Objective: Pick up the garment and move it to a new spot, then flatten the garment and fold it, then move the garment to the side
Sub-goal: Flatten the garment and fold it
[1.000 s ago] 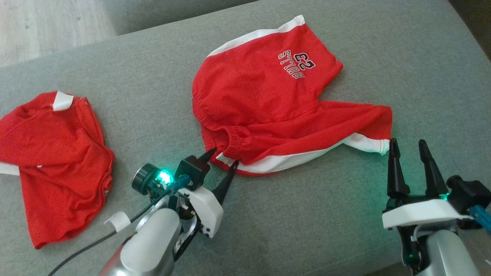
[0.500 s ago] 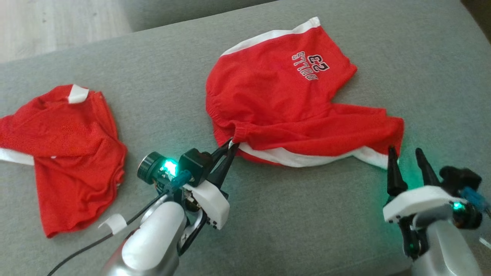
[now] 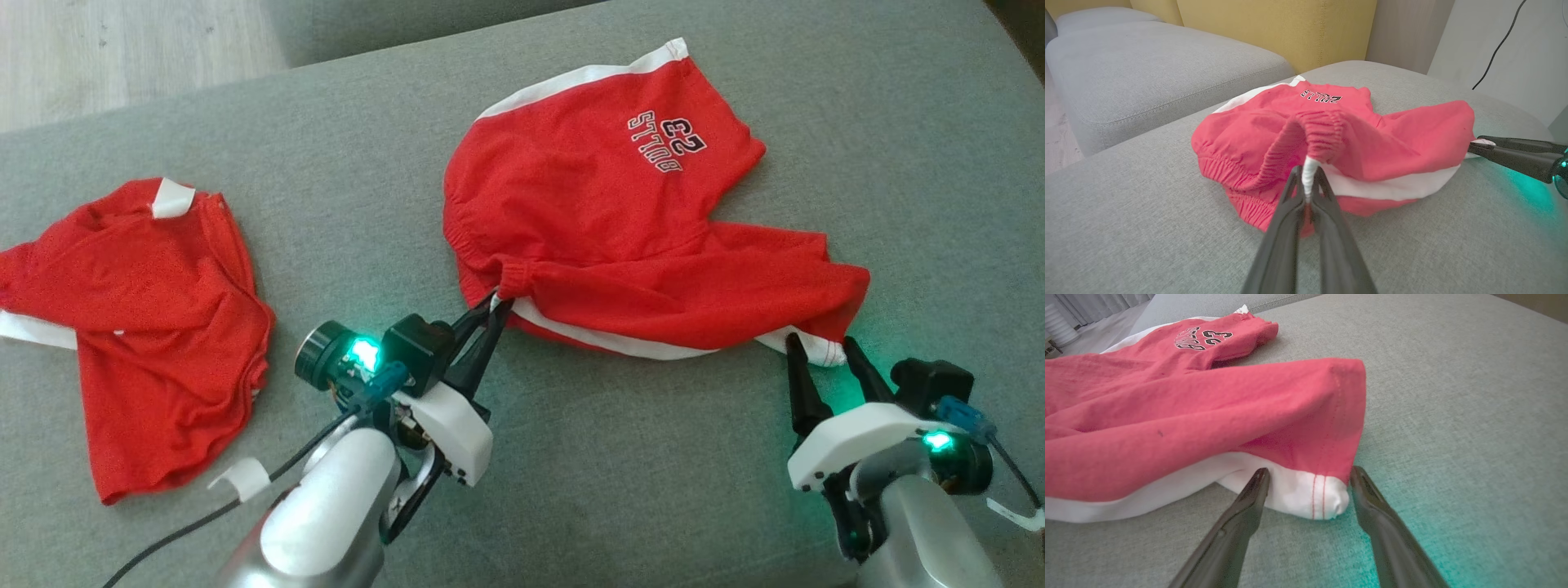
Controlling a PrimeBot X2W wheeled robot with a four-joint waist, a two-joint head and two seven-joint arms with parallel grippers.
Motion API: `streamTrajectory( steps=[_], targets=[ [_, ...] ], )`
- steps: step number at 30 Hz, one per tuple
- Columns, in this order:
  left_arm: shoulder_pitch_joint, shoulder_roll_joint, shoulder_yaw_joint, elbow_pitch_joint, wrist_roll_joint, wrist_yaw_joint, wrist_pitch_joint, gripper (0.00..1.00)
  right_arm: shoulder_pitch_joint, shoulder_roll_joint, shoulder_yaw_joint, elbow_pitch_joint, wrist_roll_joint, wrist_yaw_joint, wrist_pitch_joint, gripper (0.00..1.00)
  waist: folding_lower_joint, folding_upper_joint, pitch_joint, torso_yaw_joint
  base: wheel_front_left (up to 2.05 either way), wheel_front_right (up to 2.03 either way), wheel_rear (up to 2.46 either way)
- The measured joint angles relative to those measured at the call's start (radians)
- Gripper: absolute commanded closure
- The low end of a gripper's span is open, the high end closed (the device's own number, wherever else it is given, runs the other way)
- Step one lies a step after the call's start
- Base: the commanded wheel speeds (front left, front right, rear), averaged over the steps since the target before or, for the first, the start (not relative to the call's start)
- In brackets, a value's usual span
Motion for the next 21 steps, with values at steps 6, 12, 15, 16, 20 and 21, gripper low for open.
streamTrajectory(
  steps=[6, 12, 15, 16, 20, 21],
  targets=[
    [0.0, 0.002, -0.005, 0.0, -0.007, 0.0, 0.0, 1.0, 0.003, 0.0, 0.002, 0.002, 0.0, 0.0, 0.002, 0.0, 0.0, 0.0, -0.004, -0.004, 0.0, 0.0, 0.0],
    [0.0, 0.006, -0.012, 0.0, -0.012, 0.002, 0.0, 1.0, 0.007, 0.0, 0.001, 0.003, 0.0, 0.0, 0.011, 0.0, 0.0, 0.0, -0.01, -0.005, 0.0, 0.0, 0.0],
    [0.0, 0.007, -0.016, 0.0, -0.016, 0.009, 0.0, 1.0, 0.008, 0.0, 0.005, 0.002, 0.0, 0.0, 0.02, 0.0, 0.0, 0.0, -0.011, -0.006, 0.0, 0.0, 0.0],
    [0.0, 0.007, -0.016, 0.0, -0.016, 0.009, 0.0, 1.0, 0.008, 0.0, 0.007, 0.002, 0.002, 0.0, 0.024, 0.0, 0.0, 0.0, -0.011, -0.006, 0.0, 0.0, 0.0],
    [0.0, 0.008, -0.019, 0.001, -0.016, 0.009, 0.0, 1.0, 0.01, 0.0, 0.014, -0.005, 0.008, 0.0, 0.03, 0.0, 0.0, 0.0, -0.01, -0.006, 0.0, 0.0, 0.0],
    [0.0, 0.008, -0.02, 0.001, -0.016, 0.009, 0.0, 1.0, 0.013, 0.0, 0.016, -0.008, 0.012, 0.0, 0.033, 0.03, 0.0, 0.0, -0.011, -0.006, 0.0, 0.0, 0.0]
  ],
)
